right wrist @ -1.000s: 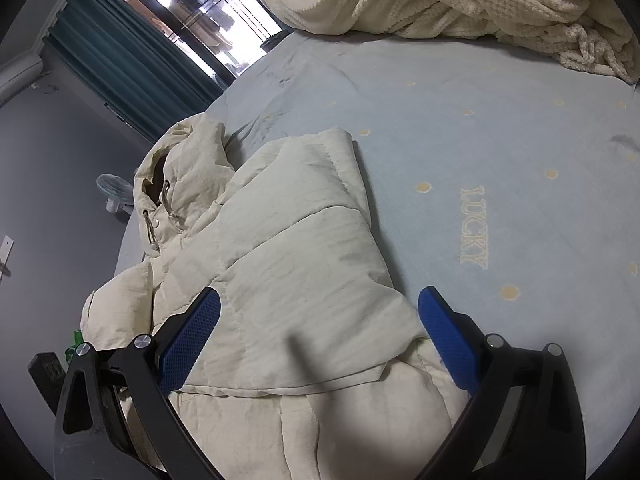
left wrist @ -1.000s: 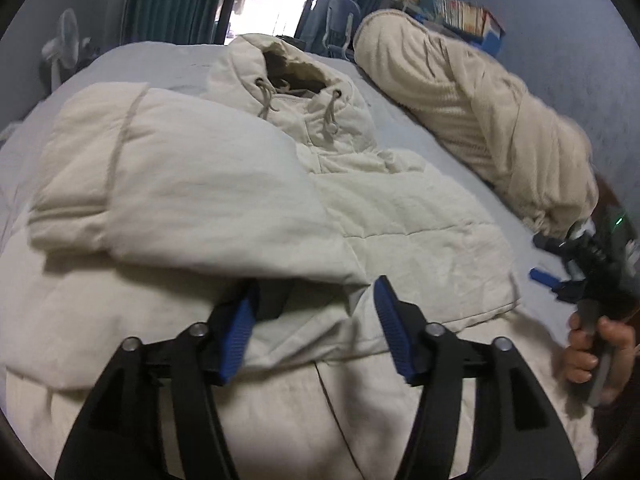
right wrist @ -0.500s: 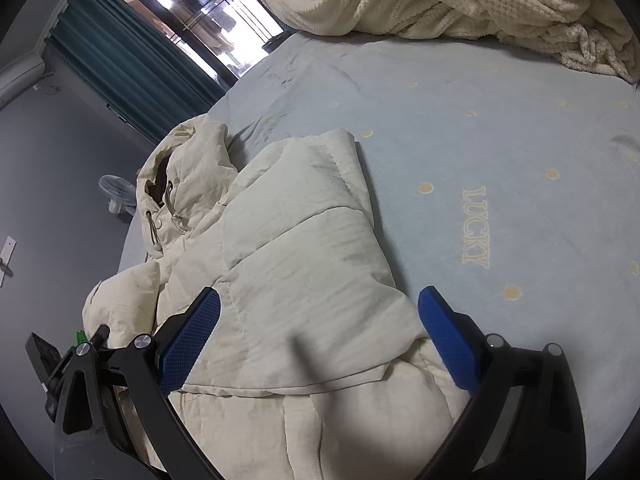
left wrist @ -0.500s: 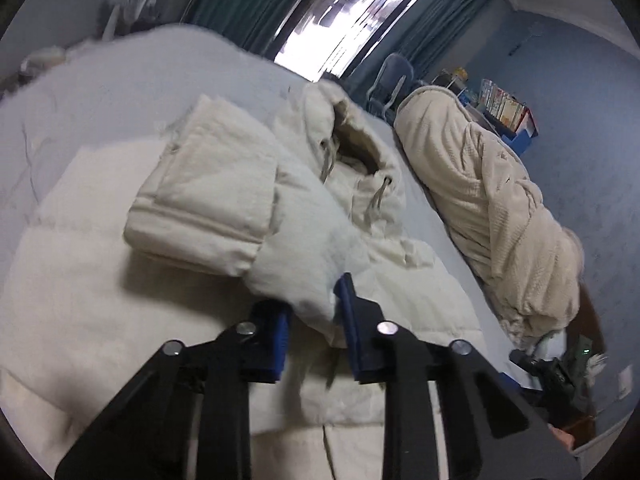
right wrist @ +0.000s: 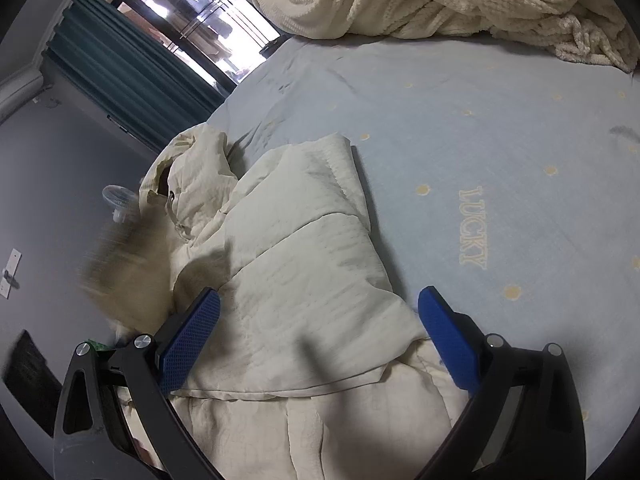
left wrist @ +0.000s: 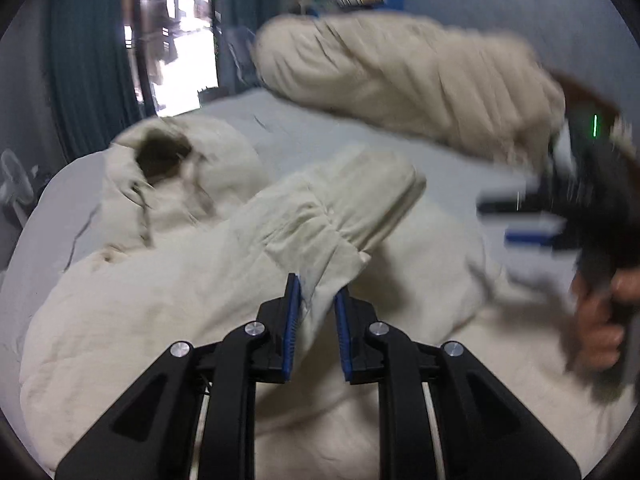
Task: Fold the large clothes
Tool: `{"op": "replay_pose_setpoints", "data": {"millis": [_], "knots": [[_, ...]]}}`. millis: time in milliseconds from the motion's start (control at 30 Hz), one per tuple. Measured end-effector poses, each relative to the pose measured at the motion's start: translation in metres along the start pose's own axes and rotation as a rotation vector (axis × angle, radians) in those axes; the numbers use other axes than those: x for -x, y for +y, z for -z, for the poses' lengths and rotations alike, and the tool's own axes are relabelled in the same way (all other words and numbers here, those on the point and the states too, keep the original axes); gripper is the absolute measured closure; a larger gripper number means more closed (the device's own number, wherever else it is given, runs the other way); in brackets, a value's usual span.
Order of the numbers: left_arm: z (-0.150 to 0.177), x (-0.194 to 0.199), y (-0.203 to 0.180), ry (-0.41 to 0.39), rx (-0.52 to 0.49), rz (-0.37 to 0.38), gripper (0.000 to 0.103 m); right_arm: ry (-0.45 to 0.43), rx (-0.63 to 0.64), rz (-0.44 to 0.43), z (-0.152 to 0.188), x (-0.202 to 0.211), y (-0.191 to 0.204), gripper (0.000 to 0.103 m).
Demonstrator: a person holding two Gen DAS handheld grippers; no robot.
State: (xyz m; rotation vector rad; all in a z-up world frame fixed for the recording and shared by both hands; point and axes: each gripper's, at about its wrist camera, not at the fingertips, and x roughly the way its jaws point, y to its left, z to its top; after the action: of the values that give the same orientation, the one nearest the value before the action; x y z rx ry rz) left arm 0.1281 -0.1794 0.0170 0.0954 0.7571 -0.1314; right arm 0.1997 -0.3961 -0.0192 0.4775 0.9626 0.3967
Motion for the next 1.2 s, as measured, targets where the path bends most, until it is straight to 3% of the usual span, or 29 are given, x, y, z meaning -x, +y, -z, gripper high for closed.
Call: {"op": "replay_pose_setpoints", "data": {"millis": [167,200,267,300,333,433,633,733,867,1033,1200], "knots": [[0.016,-0.014,0.002,0.090,0.042,0.047,0.086,0.001,0.005,0.001,-0.001,-0.001,0.001,0.008],[0.016,-0.013,0.007,0.095,0.062,0.071,0.082,0.002,0.008,0.002,-0.001,-0.001,0.001,0.008],[0.019,-0.010,0.013,0.103,0.091,0.134,0.065,0.004,0.015,0.004,-0.001,-0.001,0.002,0.008],[0.021,-0.006,0.017,0.103,0.102,0.177,0.049,0.003,0.019,0.005,0.000,-0.001,0.002,0.008],[0.024,0.000,0.019,0.098,0.103,0.199,0.043,0.003,0.021,0.006,-0.001,0.000,0.002,0.008],[0.033,0.014,0.022,0.097,0.099,0.248,0.043,0.005,0.030,0.009,0.000,-0.001,0.003,0.008],[0.040,0.044,0.060,0.055,0.142,0.194,0.043,0.005,0.105,0.038,0.004,-0.003,0.016,0.008],[0.039,0.062,0.092,-0.003,0.199,0.108,0.032,-0.017,0.145,0.048,0.007,0.001,0.024,0.008],[0.039,0.076,0.140,-0.061,0.329,0.033,0.030,-0.053,0.193,0.035,0.007,0.007,0.040,0.008],[0.043,0.073,0.196,-0.055,0.512,-0.032,0.029,-0.045,0.360,0.038,-0.003,-0.004,0.094,0.008],[0.041,0.076,0.228,-0.079,0.583,-0.048,0.029,-0.011,0.471,0.018,-0.040,-0.037,0.150,0.008]]}}
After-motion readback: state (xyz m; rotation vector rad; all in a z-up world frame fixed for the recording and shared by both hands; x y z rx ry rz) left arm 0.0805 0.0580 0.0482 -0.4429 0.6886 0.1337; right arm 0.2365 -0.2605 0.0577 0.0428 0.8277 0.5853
